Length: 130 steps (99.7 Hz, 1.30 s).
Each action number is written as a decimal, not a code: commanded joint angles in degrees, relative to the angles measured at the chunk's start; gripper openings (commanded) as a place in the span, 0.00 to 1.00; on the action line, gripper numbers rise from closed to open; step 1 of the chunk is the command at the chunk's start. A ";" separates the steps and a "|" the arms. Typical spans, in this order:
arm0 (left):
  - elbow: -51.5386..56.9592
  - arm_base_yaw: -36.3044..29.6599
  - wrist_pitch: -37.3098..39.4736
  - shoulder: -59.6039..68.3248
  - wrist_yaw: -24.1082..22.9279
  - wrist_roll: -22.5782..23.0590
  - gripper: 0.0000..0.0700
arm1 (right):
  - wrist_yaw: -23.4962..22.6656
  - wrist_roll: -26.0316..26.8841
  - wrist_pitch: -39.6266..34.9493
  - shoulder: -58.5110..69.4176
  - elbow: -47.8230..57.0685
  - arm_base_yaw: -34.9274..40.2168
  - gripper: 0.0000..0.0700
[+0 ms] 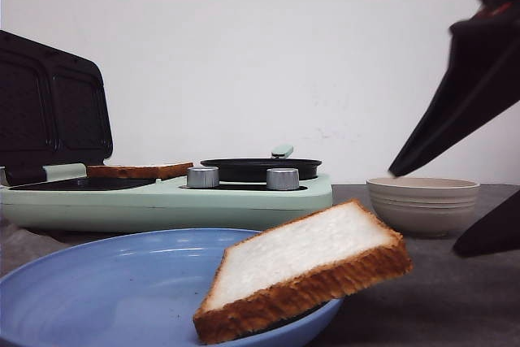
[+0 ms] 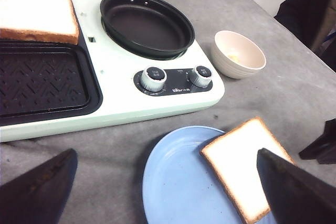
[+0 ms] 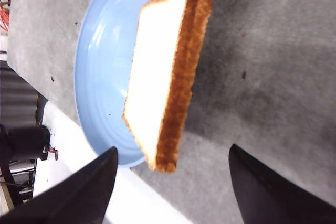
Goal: Make breakfast with bread and shrimp
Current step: 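Lower the right gripper and grasp the remaining bread slice on the plate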
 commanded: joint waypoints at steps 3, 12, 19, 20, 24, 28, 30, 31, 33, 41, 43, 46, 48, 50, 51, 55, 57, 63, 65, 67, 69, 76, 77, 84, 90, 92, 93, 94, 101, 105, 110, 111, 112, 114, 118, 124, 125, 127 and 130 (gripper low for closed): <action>0.04 -0.15 0.92 0.20 0.02 0.68 0.90 | -0.28 0.22 3.15 3.21 0.26 0.94 0.59; 0.07 -0.15 1.07 0.20 0.02 0.68 0.90 | -1.25 0.22 5.44 6.36 0.26 1.22 0.59; 0.07 -0.17 1.05 0.20 0.02 0.68 0.90 | -2.32 0.52 7.26 8.44 0.26 1.46 0.59; 0.04 -0.20 1.05 0.20 0.02 0.68 0.90 | -2.45 0.68 7.45 8.70 0.26 1.49 0.59; 0.04 -0.20 1.07 0.20 0.02 0.68 0.90 | -3.02 1.03 8.44 9.88 0.26 1.51 0.59; 0.07 -0.20 1.05 0.20 0.02 0.68 0.90 | -3.23 1.07 9.09 10.64 0.26 1.51 0.59; 0.07 -0.20 1.05 0.20 0.02 0.68 0.90 | -3.23 1.09 9.46 11.02 0.26 1.51 0.59; 0.04 -0.20 1.05 0.20 0.02 0.68 0.90 | -3.23 1.11 9.68 11.17 0.26 1.51 0.59; 0.04 -0.20 1.05 0.20 0.02 0.68 0.90 | -3.23 1.14 9.99 11.50 0.26 1.51 0.59; 0.07 -0.20 1.07 0.20 0.00 0.68 0.90 | -3.32 1.51 11.34 12.37 0.26 1.51 0.59; 0.07 -0.20 1.07 0.20 0.00 0.68 0.90 | -3.54 1.68 11.65 12.48 0.26 1.51 0.59; 0.07 -0.20 1.07 0.20 0.00 0.68 0.90 | -3.87 1.79 11.98 12.66 0.26 1.51 0.59; 0.04 -0.20 1.07 0.20 0.00 0.68 0.90 | -4.13 1.97 12.31 12.79 0.28 1.51 0.59; 0.04 -0.20 1.07 0.20 0.00 0.68 0.90 | -4.55 2.10 12.44 12.83 0.28 1.51 0.59; 0.07 -0.20 1.07 0.20 0.00 0.68 0.90 | -4.70 2.16 12.48 12.85 0.28 1.51 0.59; 0.07 -0.22 1.05 0.20 0.00 0.68 0.90 | -4.74 2.38 12.81 12.90 0.28 1.51 0.59; 0.04 -0.22 1.07 0.20 0.00 0.68 0.90 | -4.70 2.38 12.92 12.90 0.28 1.51 0.59; 0.07 -0.33 1.07 0.20 0.02 0.66 0.90 | -4.68 2.56 13.46 12.90 0.28 1.51 0.59; 0.07 -0.37 1.05 0.20 0.02 0.66 0.90 | -4.68 2.56 13.53 12.90 0.28 1.51 0.58; 0.07 -0.42 1.05 0.20 0.02 0.66 0.90 | -4.70 2.56 13.62 12.90 0.28 1.51 0.58; 0.07 -0.50 1.05 0.20 0.02 0.66 0.90 | -4.72 2.56 13.73 12.90 0.28 1.51 0.58; 0.07 -0.76 1.07 0.20 0.02 0.66 0.90 | -4.68 2.56 13.73 12.90 0.26 1.51 0.57; 0.07 -0.81 1.05 0.20 0.02 0.66 0.90 | -4.68 2.54 13.73 12.90 0.28 1.51 0.57; 0.07 -1.03 1.05 0.20 0.02 0.66 0.90 | -4.66 2.54 13.79 12.96 0.28 1.60 0.57; 0.04 -1.05 1.05 0.20 0.02 0.66 0.90 | -4.66 2.56 14.10 13.33 0.28 1.95 0.57; 0.04 -1.05 1.05 0.20 0.02 0.66 0.90 | -4.68 2.58 14.27 13.55 0.28 2.10 0.57; 0.07 -1.05 1.05 0.20 0.02 0.66 0.90 | -4.70 2.62 14.38 13.66 0.28 2.16 0.57; 0.07 -1.05 1.05 0.20 0.02 0.66 0.90 | -4.70 2.62 14.38 13.77 0.28 2.21 0.57; 0.07 -1.05 1.05 0.20 0.02 0.66 0.90 | -4.74 2.60 14.69 14.64 0.28 2.78 0.57; 0.07 -1.05 1.05 0.20 0.02 0.66 0.90 | -4.92 2.62 14.84 15.23 0.28 3.17 0.57; 0.07 -1.05 1.03 0.20 0.00 0.66 0.90 | -5.18 2.69 15.21 15.93 0.28 3.65 0.57; 0.07 -1.05 1.03 0.20 0.02 0.66 0.90 | -5.18 2.73 15.26 16.09 0.28 3.74 0.57; 0.07 -1.05 1.03 0.20 0.02 0.63 0.90 | -5.18 2.78 15.34 16.22 0.28 3.82 0.57; 0.04 -1.05 1.03 0.20 0.02 0.63 0.90 | -5.22 2.86 15.61 16.46 0.28 4.02 0.57; 0.07 -1.05 1.03 0.20 0.02 0.61 0.90 | -5.25 2.93 15.98 16.79 0.28 4.33 0.57; 0.04 -1.05 1.03 0.20 0.02 0.61 0.90 | -5.07 2.97 16.66 17.11 0.28 4.68 0.44; 0.07 -1.05 1.03 0.20 0.02 0.59 0.90 | -5.01 3.02 16.83 17.18 0.28 4.72 0.41; 0.07 -1.05 1.01 0.20 0.02 0.55 0.90 | -5.01 3.02 17.11 17.27 0.28 4.79 0.33; 0.07 -1.05 1.03 0.20 0.02 0.52 0.90 | -5.01 2.99 17.44 17.27 0.28 4.81 0.20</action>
